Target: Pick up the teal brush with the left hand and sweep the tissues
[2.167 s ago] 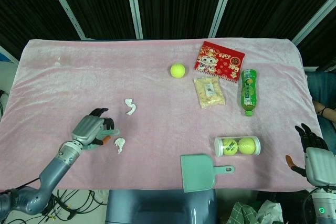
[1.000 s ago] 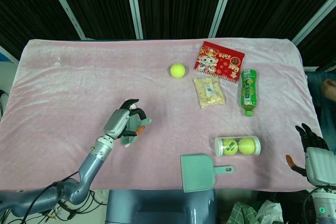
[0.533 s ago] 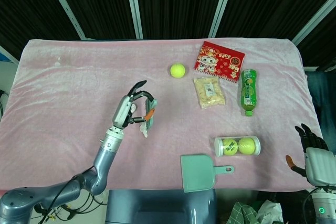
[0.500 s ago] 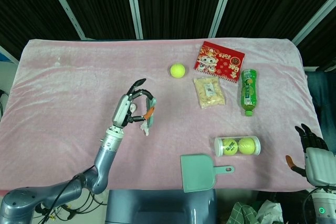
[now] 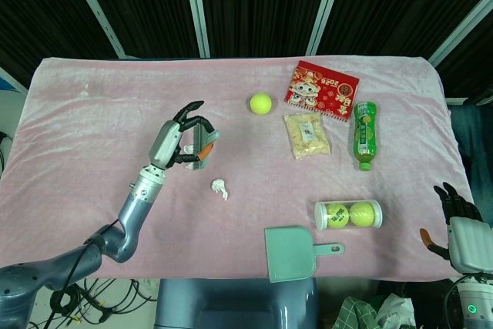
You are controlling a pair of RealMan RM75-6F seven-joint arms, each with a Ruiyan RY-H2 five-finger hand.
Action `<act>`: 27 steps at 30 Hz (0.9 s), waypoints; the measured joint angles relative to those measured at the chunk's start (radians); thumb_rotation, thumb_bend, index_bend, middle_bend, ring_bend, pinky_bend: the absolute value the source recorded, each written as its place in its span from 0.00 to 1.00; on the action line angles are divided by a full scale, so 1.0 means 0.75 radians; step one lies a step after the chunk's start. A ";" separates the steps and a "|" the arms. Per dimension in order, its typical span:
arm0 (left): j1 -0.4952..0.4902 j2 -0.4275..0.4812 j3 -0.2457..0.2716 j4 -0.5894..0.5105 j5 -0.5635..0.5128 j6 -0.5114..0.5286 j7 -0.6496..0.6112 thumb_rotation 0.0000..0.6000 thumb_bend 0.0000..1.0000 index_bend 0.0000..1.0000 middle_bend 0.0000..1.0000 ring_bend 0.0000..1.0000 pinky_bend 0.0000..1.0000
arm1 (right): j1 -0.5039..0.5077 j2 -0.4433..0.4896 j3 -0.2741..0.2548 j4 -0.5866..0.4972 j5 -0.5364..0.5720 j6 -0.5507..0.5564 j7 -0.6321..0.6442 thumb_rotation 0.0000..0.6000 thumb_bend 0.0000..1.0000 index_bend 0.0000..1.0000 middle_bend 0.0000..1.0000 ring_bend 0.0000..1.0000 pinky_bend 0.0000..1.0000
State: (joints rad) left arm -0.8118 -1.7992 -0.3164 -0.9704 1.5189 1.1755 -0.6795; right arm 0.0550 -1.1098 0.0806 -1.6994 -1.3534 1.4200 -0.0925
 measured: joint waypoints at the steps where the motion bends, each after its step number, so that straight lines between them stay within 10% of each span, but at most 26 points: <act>1: -0.004 0.025 0.013 0.003 -0.006 -0.051 -0.003 1.00 0.38 0.55 0.57 0.10 0.15 | 0.000 0.000 0.000 -0.001 0.002 0.000 -0.002 1.00 0.23 0.13 0.06 0.15 0.18; 10: -0.052 0.105 0.059 0.110 -0.078 -0.288 -0.116 1.00 0.38 0.56 0.57 0.10 0.15 | -0.001 -0.001 0.003 -0.007 0.014 -0.001 -0.009 1.00 0.23 0.13 0.06 0.15 0.18; 27: -0.143 -0.152 0.147 0.535 -0.061 -0.346 -0.321 1.00 0.38 0.57 0.58 0.11 0.16 | -0.006 -0.001 0.012 -0.013 0.033 0.003 0.001 1.00 0.23 0.13 0.06 0.15 0.18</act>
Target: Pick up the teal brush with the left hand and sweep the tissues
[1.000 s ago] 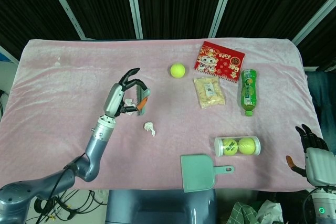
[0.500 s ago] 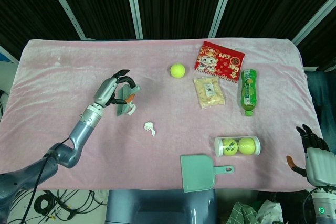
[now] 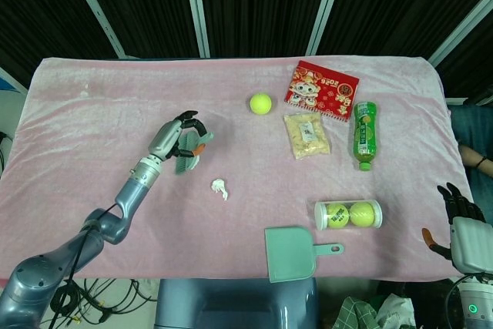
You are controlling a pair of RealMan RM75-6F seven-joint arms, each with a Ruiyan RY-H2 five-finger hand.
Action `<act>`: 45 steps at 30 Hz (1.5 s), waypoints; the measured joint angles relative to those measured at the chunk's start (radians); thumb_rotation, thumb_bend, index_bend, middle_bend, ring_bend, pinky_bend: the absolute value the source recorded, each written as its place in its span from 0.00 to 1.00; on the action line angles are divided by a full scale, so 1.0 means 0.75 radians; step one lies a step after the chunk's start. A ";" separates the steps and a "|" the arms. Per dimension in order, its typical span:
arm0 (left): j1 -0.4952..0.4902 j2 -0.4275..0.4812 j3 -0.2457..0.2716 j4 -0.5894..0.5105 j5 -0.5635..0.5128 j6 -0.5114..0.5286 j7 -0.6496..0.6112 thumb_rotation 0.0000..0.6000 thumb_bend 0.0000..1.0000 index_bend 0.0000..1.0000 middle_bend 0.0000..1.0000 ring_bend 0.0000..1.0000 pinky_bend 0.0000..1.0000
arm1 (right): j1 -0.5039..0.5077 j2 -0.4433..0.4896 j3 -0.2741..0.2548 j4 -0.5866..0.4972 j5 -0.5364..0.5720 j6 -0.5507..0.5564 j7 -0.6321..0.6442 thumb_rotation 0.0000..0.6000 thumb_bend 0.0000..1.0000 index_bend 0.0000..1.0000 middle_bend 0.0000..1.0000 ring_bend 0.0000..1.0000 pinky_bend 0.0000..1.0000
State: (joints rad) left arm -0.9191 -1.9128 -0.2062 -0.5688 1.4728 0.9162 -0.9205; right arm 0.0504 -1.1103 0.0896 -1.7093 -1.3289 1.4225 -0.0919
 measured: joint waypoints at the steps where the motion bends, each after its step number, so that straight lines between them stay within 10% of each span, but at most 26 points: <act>1: -0.004 -0.019 0.003 0.024 0.001 0.005 -0.009 1.00 0.38 0.57 0.58 0.11 0.16 | 0.000 0.000 0.000 0.000 0.000 0.001 0.001 1.00 0.23 0.13 0.06 0.15 0.18; 12: -0.053 -0.161 -0.071 0.079 -0.049 0.112 -0.216 1.00 0.38 0.59 0.59 0.12 0.17 | -0.001 0.003 0.001 -0.001 -0.001 0.001 0.006 1.00 0.23 0.13 0.06 0.15 0.18; 29: -0.147 -0.032 -0.188 -0.395 -0.069 0.125 -0.522 1.00 0.38 0.60 0.60 0.13 0.19 | -0.005 0.005 0.000 -0.003 -0.002 0.003 0.015 1.00 0.23 0.13 0.06 0.15 0.18; 45: -0.023 0.231 -0.050 -0.658 -0.014 0.189 0.093 1.00 0.38 0.60 0.60 0.13 0.17 | -0.005 0.000 0.003 -0.007 0.004 0.007 -0.001 1.00 0.24 0.13 0.06 0.15 0.18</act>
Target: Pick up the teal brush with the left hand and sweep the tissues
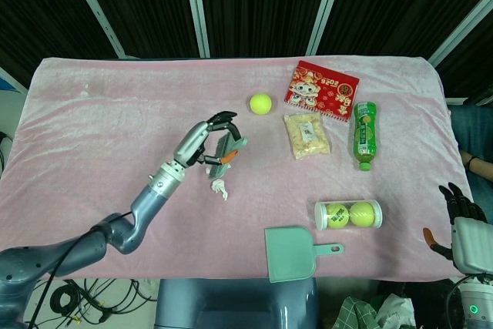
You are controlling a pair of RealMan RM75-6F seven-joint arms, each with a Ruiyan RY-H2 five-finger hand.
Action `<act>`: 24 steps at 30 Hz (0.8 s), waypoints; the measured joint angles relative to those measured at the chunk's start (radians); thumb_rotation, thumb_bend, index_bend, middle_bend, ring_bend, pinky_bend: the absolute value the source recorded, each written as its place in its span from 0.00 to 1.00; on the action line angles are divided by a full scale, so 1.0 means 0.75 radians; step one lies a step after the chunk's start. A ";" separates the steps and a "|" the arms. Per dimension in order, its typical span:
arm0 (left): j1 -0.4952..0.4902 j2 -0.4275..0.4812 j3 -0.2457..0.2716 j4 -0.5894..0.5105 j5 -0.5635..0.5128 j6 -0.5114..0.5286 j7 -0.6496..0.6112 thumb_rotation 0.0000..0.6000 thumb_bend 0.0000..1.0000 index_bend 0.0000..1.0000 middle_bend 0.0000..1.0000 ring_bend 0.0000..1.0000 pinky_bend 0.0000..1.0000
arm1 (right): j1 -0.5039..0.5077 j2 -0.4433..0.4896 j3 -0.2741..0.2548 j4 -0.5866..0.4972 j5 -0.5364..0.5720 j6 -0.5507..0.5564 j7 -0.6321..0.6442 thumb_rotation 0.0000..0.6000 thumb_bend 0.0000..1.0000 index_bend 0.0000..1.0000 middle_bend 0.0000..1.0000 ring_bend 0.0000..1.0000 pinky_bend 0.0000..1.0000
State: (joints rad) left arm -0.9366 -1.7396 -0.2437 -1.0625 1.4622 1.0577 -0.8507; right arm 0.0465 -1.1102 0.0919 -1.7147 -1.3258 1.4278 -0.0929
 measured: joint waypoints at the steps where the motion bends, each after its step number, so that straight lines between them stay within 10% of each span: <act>1: 0.007 0.010 0.011 -0.015 -0.007 -0.021 0.019 1.00 0.38 0.60 0.60 0.13 0.16 | 0.000 0.000 0.000 0.000 0.000 0.000 0.001 1.00 0.24 0.13 0.06 0.15 0.18; 13: 0.003 0.085 0.089 -0.039 -0.115 -0.314 0.282 1.00 0.38 0.60 0.61 0.14 0.14 | 0.001 0.003 0.001 -0.004 0.005 -0.008 0.013 1.00 0.24 0.13 0.06 0.15 0.18; 24: 0.026 -0.122 0.064 0.132 -0.137 -0.180 0.270 1.00 0.38 0.60 0.61 0.14 0.14 | 0.000 0.005 0.002 -0.006 0.006 -0.008 0.022 1.00 0.24 0.13 0.06 0.15 0.18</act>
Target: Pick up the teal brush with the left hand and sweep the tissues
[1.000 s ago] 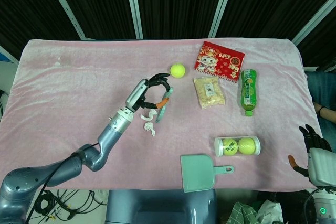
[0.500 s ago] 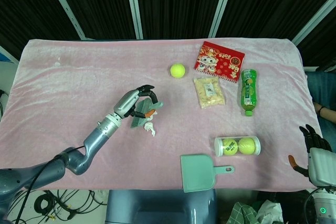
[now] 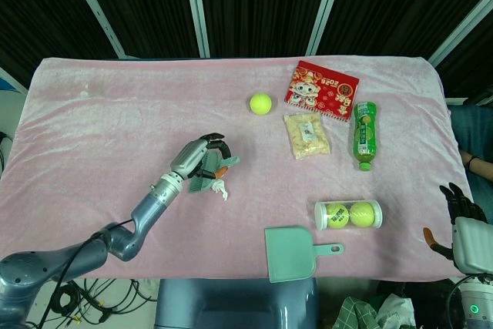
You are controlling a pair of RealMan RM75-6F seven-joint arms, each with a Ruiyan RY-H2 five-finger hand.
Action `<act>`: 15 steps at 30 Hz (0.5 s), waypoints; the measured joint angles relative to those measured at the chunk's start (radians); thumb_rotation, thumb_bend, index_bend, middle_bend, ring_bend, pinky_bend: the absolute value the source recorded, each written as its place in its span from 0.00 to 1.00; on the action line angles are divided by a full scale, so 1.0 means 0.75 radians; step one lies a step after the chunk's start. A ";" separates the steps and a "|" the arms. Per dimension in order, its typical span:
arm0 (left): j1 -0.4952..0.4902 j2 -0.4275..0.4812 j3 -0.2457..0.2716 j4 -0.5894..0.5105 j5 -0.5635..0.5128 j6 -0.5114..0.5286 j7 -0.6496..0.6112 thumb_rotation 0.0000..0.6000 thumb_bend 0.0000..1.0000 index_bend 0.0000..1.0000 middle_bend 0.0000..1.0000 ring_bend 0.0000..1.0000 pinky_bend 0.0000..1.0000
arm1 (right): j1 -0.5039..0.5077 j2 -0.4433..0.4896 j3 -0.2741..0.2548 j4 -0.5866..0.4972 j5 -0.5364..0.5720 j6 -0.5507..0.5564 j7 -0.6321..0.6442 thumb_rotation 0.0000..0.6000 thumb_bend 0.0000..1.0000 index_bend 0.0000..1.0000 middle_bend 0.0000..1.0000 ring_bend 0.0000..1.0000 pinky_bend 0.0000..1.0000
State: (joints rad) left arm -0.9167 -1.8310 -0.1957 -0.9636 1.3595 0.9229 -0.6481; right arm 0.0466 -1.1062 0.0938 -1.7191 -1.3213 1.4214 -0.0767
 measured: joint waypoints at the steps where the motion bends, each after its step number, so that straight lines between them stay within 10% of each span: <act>1: 0.003 -0.031 -0.001 0.038 0.015 0.033 -0.026 1.00 0.38 0.60 0.61 0.14 0.14 | 0.001 0.000 0.000 0.000 0.000 -0.001 0.001 1.00 0.24 0.13 0.06 0.15 0.18; 15: 0.015 -0.337 -0.040 0.302 0.106 0.286 -0.339 1.00 0.38 0.62 0.62 0.16 0.17 | 0.001 0.005 0.003 -0.006 0.009 -0.008 0.014 1.00 0.24 0.13 0.06 0.15 0.18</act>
State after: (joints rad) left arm -0.9054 -2.0838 -0.2254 -0.7367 1.4392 1.1376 -0.9024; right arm 0.0474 -1.1022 0.0957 -1.7238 -1.3149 1.4153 -0.0662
